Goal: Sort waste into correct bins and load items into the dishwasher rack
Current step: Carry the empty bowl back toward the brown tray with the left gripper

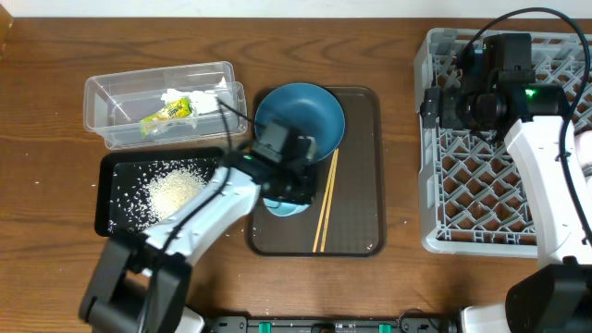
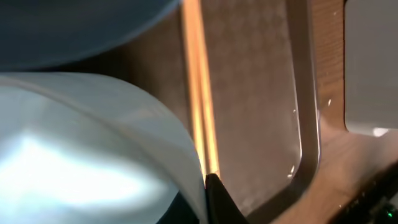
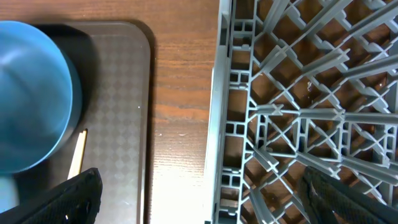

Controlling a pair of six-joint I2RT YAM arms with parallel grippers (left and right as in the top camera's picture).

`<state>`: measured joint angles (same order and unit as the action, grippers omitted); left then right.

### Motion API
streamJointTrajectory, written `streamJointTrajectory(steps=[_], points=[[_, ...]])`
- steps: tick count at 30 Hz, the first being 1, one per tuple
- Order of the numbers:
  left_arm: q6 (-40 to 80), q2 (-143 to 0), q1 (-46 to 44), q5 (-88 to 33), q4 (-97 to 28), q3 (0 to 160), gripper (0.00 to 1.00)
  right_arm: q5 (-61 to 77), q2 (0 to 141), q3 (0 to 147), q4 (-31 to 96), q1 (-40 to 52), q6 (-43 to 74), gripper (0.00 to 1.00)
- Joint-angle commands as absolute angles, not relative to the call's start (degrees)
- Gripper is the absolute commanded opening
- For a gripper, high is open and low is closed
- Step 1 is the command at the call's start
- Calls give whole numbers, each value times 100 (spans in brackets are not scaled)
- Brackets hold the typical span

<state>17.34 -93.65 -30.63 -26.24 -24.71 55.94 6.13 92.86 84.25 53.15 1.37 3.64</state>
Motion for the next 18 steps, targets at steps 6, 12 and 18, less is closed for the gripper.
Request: streamJointTrajectory(steps=[6, 12, 18], points=[[2069, -9588, -3428, -2462, -2064, 5649, 17, 585, 9290, 8396, 5315, 148, 292, 99], [1977, -9207, -3269, -2458, -2069, 5701, 60, 895, 9290, 8396, 5275, 158, 290, 99], [1977, -8235, -2521, -2261, -2620, 5704, 66, 1538, 9290, 8350, 5269, 200, 287, 99]])
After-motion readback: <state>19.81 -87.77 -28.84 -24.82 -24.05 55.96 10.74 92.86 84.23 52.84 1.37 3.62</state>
